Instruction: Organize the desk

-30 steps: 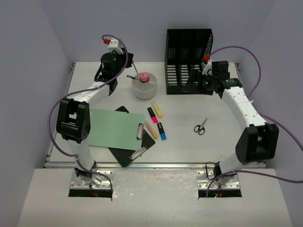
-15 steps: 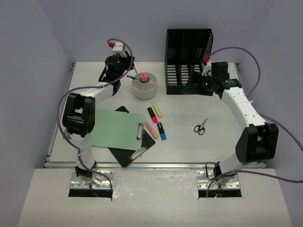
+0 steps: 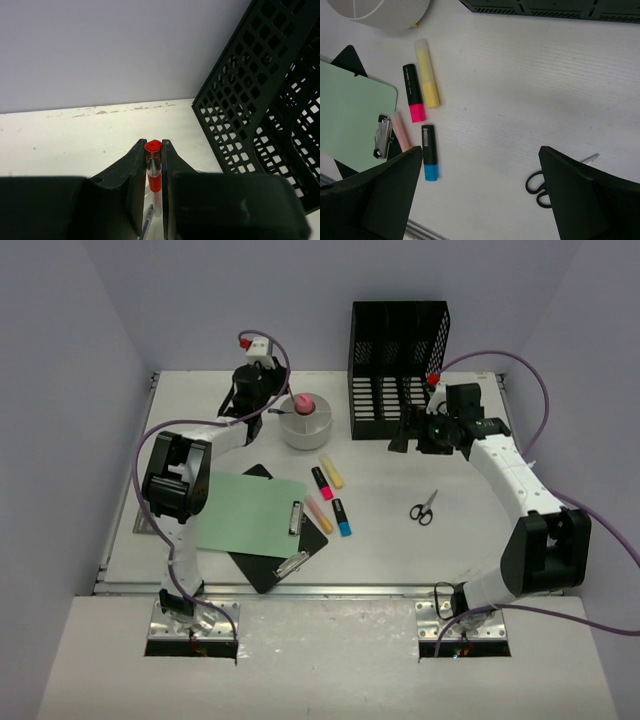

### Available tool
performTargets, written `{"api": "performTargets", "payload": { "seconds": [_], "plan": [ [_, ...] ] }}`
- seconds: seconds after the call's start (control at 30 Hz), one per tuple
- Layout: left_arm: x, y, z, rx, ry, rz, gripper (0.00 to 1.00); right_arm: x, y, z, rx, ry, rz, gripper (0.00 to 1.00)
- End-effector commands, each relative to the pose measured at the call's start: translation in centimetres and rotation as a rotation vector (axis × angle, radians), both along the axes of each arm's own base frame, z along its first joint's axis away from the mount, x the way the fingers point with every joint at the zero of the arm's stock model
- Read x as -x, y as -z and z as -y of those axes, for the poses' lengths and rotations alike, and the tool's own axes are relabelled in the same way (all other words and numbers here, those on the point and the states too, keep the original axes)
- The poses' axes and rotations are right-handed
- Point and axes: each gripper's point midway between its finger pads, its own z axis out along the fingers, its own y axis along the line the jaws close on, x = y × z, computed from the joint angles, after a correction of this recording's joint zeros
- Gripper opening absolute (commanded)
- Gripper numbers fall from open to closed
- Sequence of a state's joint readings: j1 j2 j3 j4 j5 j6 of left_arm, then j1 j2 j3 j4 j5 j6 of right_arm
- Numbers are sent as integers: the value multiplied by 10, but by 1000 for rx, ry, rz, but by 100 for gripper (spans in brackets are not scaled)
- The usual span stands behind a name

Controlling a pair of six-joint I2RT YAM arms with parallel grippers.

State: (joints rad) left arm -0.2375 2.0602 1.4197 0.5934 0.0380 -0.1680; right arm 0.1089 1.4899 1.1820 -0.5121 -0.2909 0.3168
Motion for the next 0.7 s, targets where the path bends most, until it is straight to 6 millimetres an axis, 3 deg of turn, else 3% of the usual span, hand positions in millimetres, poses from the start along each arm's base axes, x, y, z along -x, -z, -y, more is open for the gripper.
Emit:
{"api": "performTargets", "payload": {
  "seconds": [0.0,0.17,0.3,0.47,0.67],
  "plan": [
    [-6,-37,10,38,7,104,8,-2,-10,7,40,-1,60,99],
    [-5,-32,9,53,-9,77,22,1,-7,9,57,-10,60,99],
    [-1,-39,7,60,-15,78,28,2,-7,8,55,-14,59,99],
    [10,-63,6,67,-4,102,31,4,-8,8,53,-20,59,99],
    [35,-117,-2,64,15,166,37,13,-2,7,56,-42,49,99]
  ]
}}
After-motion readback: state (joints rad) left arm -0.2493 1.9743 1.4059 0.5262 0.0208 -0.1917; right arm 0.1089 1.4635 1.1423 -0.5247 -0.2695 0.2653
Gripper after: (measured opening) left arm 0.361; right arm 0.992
